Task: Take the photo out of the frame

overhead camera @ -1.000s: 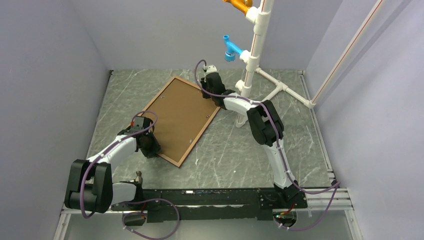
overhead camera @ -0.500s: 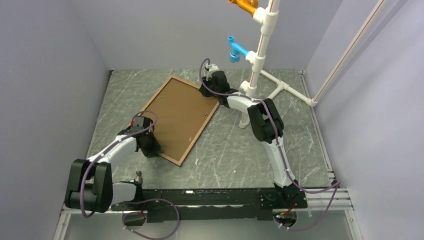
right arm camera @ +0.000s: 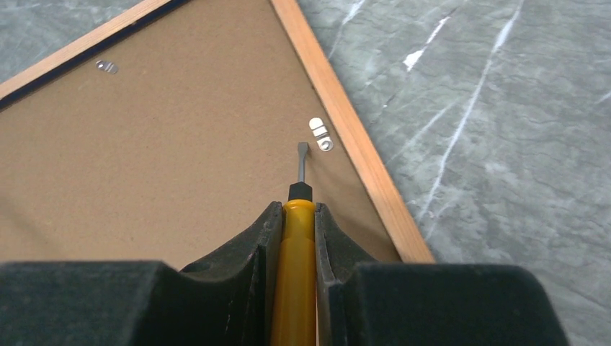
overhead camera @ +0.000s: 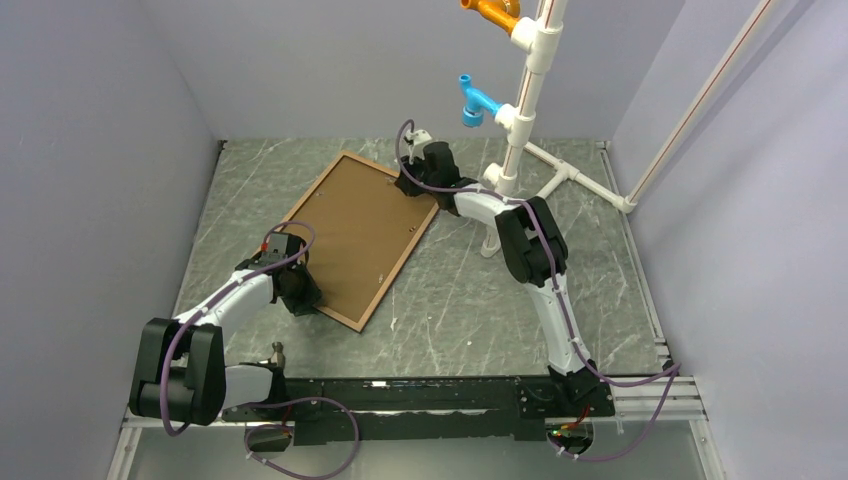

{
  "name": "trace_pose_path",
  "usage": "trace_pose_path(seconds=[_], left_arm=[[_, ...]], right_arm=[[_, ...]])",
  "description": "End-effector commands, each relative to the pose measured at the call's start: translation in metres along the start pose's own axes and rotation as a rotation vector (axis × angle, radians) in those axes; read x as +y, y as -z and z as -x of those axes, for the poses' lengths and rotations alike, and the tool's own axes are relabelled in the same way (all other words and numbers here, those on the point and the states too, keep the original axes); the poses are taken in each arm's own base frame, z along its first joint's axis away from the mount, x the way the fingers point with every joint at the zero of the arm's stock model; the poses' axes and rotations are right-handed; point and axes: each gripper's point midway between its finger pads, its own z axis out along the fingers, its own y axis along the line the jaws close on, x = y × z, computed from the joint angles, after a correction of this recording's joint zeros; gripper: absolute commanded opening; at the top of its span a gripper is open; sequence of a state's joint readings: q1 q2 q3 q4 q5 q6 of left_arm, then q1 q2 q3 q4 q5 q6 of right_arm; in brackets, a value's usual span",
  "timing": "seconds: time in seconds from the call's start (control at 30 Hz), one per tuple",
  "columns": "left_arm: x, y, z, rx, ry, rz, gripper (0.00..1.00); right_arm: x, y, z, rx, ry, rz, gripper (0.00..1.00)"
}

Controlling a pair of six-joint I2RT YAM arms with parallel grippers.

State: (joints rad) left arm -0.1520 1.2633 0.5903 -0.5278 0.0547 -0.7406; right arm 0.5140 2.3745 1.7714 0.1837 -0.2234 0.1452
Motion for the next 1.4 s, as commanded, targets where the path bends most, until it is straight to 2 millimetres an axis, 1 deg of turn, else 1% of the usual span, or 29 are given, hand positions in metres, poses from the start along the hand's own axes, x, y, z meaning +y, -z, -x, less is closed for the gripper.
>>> trace_pose_path(seconds=[0.0,0.13,0.2,0.27,0.37,0.47,0.5,0.53,0.57,0.63,0.67,0.73,0.8,0.83,0.87,0.97,1.03,1.1,1.2,1.33,1.37], left_arm=[[0.018,-0.012,-0.016,0.049,-0.100,0.054,0.00],[0.018,-0.012,-0.017,0.051,-0.094,0.051,0.00],[0.017,-0.012,-0.017,0.050,-0.092,0.049,0.00],[0.017,-0.012,-0.017,0.049,-0.089,0.045,0.00],[0.016,-0.012,-0.017,0.049,-0.083,0.039,0.00],[0.016,-0.012,-0.018,0.048,-0.080,0.040,0.00],[0.017,-0.013,-0.018,0.049,-0.078,0.042,0.00],[0.017,-0.014,-0.018,0.051,-0.078,0.040,0.00],[0.017,-0.014,-0.020,0.056,-0.078,0.041,0.00],[0.017,-0.016,-0.021,0.059,-0.074,0.037,0.01],[0.016,-0.016,-0.022,0.061,-0.072,0.030,0.04],[0.015,-0.016,-0.023,0.059,-0.068,0.017,0.12],[0.012,-0.014,-0.021,0.050,-0.070,-0.001,0.18],[0.011,-0.014,-0.021,0.046,-0.070,-0.008,0.21],[0.011,-0.013,-0.021,0.043,-0.069,-0.010,0.24],[0.010,-0.011,-0.022,0.039,-0.072,-0.021,0.30],[0.009,-0.010,-0.022,0.033,-0.073,-0.032,0.36],[0.007,-0.009,-0.022,0.027,-0.075,-0.050,0.40],[0.004,-0.005,-0.021,0.011,-0.081,-0.073,0.47],[0.000,0.001,-0.018,-0.010,-0.088,-0.093,0.51],[-0.002,0.004,-0.016,-0.017,-0.089,-0.102,0.52]], right_arm=[[0.033,0.014,0.012,0.013,0.045,0.079,0.00],[0.037,0.023,0.025,-0.001,0.069,0.055,0.00],[0.039,0.030,0.031,-0.006,0.091,0.017,0.00],[0.036,0.035,0.036,-0.001,0.110,-0.055,0.00],[0.041,0.049,0.033,0.025,0.125,-0.110,0.00],[0.058,0.070,0.028,0.040,0.141,-0.136,0.00],[0.067,0.078,0.020,0.064,0.144,-0.134,0.00],[0.076,0.087,0.017,0.076,0.146,-0.133,0.00],[0.085,0.099,0.015,0.080,0.147,-0.132,0.00],[0.099,0.122,0.006,0.098,0.142,-0.130,0.00],[0.102,0.135,-0.009,0.127,0.137,-0.128,0.00],[0.107,0.162,-0.024,0.147,0.127,-0.125,0.00],[0.107,0.192,-0.035,0.158,0.113,-0.130,0.00],[0.105,0.207,-0.045,0.181,0.096,-0.130,0.00],[0.106,0.223,-0.050,0.189,0.078,-0.125,0.00],[0.112,0.264,-0.068,0.195,-0.014,-0.093,0.00],[0.115,0.287,-0.085,0.190,-0.097,-0.069,0.00],[0.108,0.303,-0.103,0.191,-0.157,-0.099,0.00],[0.089,0.320,-0.126,0.187,-0.242,-0.197,0.00],[0.062,0.334,-0.153,0.148,-0.341,-0.337,0.00],[0.054,0.337,-0.155,0.132,-0.342,-0.381,0.00]])
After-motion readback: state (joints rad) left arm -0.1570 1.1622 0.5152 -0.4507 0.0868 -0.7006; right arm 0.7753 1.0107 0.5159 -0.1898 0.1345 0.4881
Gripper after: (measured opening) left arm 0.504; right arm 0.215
